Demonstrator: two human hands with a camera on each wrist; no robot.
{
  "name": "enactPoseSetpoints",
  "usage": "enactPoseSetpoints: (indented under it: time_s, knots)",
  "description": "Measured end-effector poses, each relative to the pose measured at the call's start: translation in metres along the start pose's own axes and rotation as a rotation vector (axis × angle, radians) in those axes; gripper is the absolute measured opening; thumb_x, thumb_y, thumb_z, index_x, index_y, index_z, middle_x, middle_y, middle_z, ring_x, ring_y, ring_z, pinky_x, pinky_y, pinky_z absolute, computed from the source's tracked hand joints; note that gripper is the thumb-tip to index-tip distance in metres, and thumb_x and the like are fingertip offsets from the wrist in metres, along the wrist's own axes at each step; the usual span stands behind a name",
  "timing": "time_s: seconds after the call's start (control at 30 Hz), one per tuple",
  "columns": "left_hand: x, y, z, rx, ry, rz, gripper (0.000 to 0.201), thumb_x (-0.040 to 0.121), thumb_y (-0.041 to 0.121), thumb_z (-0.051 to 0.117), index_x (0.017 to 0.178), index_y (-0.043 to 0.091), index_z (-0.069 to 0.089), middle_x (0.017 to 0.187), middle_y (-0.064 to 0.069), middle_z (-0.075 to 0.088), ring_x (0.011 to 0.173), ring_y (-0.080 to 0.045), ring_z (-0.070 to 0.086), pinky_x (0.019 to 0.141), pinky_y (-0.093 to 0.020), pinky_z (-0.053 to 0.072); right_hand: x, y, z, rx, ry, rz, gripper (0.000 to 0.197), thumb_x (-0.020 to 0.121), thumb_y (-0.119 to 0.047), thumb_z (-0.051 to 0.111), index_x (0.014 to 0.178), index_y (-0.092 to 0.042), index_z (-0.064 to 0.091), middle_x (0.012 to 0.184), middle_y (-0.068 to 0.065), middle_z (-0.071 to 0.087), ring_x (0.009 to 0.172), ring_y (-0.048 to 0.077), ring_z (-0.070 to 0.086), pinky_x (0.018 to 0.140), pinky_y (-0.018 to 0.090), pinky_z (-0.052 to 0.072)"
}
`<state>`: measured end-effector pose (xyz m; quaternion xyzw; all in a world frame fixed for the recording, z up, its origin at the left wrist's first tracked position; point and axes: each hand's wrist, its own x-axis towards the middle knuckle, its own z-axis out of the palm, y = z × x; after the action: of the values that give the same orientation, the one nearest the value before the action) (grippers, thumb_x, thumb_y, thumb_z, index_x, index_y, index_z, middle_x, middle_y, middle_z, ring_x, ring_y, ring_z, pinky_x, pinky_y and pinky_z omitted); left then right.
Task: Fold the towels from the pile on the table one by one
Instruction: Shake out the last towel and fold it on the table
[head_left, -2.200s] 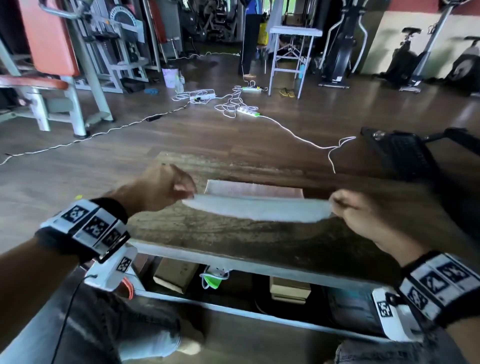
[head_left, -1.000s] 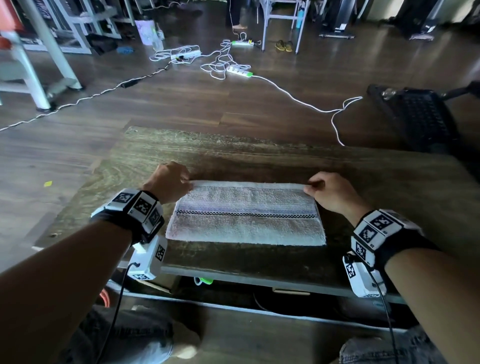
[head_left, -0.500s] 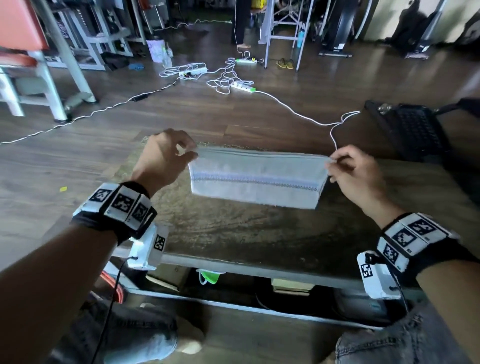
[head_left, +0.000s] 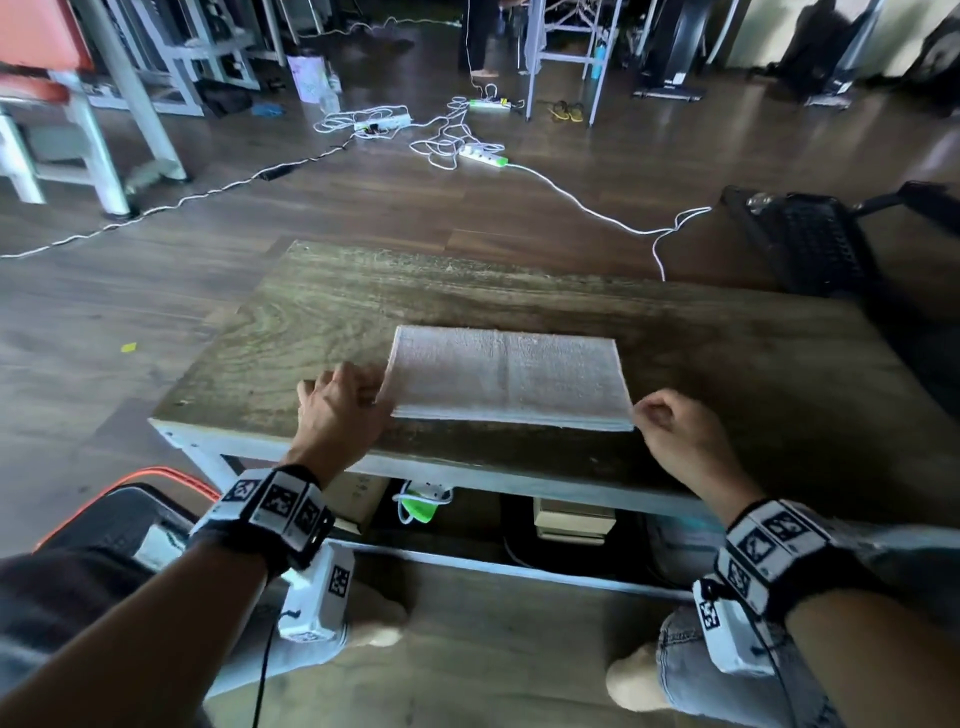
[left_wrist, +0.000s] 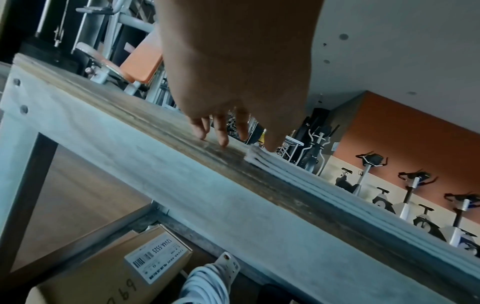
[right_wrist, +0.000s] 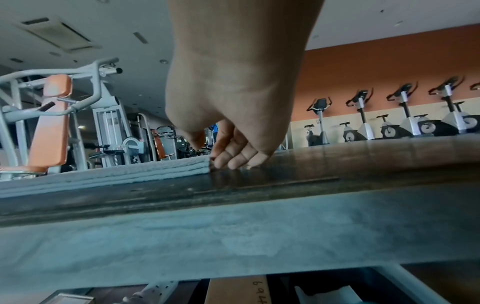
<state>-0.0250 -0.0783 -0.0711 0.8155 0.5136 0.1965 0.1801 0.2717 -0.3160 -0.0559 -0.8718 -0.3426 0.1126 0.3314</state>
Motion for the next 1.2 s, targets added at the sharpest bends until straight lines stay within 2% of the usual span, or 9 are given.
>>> enactPoseSetpoints:
  time_s: [0.1, 0.23, 0.43, 0.57, 0.7, 0.87, 0.97, 1.07, 1.2]
  knots:
    - [0.002, 0.007, 0.0, 0.05, -0.031, -0.004, 0.034, 0.085, 0.052, 0.062, 0.085, 0.019, 0.068, 0.09, -0.007, 0.072, 0.103, -0.028, 0.055, 0.096, -0.041, 0.027, -0.003, -0.013, 0.003, -0.076, 0.009, 0.012, 0.024, 0.093, -0.038, 0.064, 0.09, -0.015, 0.067, 0.082, -0.002, 0.069, 0.078, 0.013, 0.064, 0.069, 0.026, 0.048]
    - [0.007, 0.011, -0.006, 0.002, -0.034, -0.064, 0.034, 0.077, 0.057, 0.057, 0.072, 0.025, 0.066, 0.087, -0.01, 0.072, 0.099, -0.034, 0.057, 0.096, -0.041, 0.033, -0.003, -0.024, -0.002, -0.116, 0.003, 0.036, 0.02, 0.093, -0.031, 0.064, 0.083, -0.013, 0.066, 0.078, 0.002, 0.068, 0.07, 0.013, 0.062, 0.064, 0.028, 0.049]
    - [0.008, 0.013, -0.011, -0.001, 0.025, -0.081, 0.02, 0.08, 0.038, 0.066, 0.082, 0.018, 0.068, 0.091, -0.015, 0.069, 0.098, -0.037, 0.054, 0.091, -0.039, 0.037, -0.005, -0.026, -0.01, -0.15, -0.055, 0.09, 0.009, 0.089, -0.026, 0.063, 0.085, -0.018, 0.064, 0.08, -0.002, 0.065, 0.075, 0.015, 0.064, 0.068, 0.03, 0.054]
    - [0.002, 0.013, -0.004, -0.006, 0.043, 0.203, 0.016, 0.081, 0.029, 0.066, 0.095, 0.024, 0.066, 0.104, -0.009, 0.066, 0.098, -0.032, 0.055, 0.09, -0.041, 0.038, -0.01, -0.017, 0.0, -0.228, 0.087, -0.22, 0.01, 0.088, -0.03, 0.064, 0.098, -0.031, 0.062, 0.103, -0.009, 0.06, 0.098, 0.018, 0.057, 0.083, 0.037, 0.052]
    - [-0.013, 0.021, -0.001, 0.005, -0.136, 0.407, 0.03, 0.084, 0.016, 0.069, 0.109, 0.031, 0.07, 0.122, 0.011, 0.064, 0.118, -0.02, 0.049, 0.095, -0.041, 0.04, -0.017, -0.016, 0.01, -0.4, -0.085, -0.461, 0.029, 0.095, -0.039, 0.055, 0.122, -0.033, 0.065, 0.129, -0.016, 0.057, 0.117, 0.016, 0.047, 0.096, 0.038, 0.041]
    - [-0.026, 0.028, -0.009, 0.093, -0.05, 0.42, 0.023, 0.077, 0.024, 0.044, 0.073, 0.024, 0.067, 0.084, 0.011, 0.066, 0.084, -0.018, 0.059, 0.08, -0.034, 0.043, -0.023, -0.019, 0.012, -0.432, -0.021, -0.486, 0.027, 0.091, -0.044, 0.048, 0.08, -0.027, 0.066, 0.084, -0.011, 0.059, 0.081, 0.016, 0.054, 0.082, 0.039, 0.047]
    - [-0.027, 0.04, -0.009, 0.006, -0.016, 0.434, 0.028, 0.078, 0.033, 0.038, 0.07, 0.021, 0.062, 0.078, 0.008, 0.059, 0.071, -0.018, 0.054, 0.068, -0.03, 0.043, -0.024, -0.037, 0.014, -0.433, -0.006, -0.487, 0.028, 0.089, -0.038, 0.054, 0.064, -0.025, 0.052, 0.069, -0.01, 0.048, 0.067, 0.016, 0.048, 0.079, 0.036, 0.046]
    - [-0.01, 0.058, 0.011, -0.013, -0.06, 0.487, 0.022, 0.084, 0.033, 0.049, 0.095, 0.025, 0.066, 0.104, 0.004, 0.064, 0.096, -0.019, 0.058, 0.077, -0.036, 0.051, -0.014, -0.063, 0.031, -0.319, -0.021, -0.521, 0.007, 0.092, -0.025, 0.057, 0.087, -0.023, 0.062, 0.088, -0.007, 0.061, 0.083, 0.015, 0.056, 0.085, 0.036, 0.047]
    - [-0.002, 0.086, 0.047, -0.005, -0.202, 0.533, 0.047, 0.088, 0.04, 0.033, 0.123, 0.025, 0.059, 0.137, 0.003, 0.054, 0.131, -0.019, 0.043, 0.101, -0.047, 0.042, 0.01, -0.094, 0.081, -0.208, -0.109, -0.514, 0.039, 0.092, -0.009, 0.048, 0.129, -0.008, 0.059, 0.126, 0.011, 0.062, 0.117, 0.028, 0.056, 0.103, 0.045, 0.044]
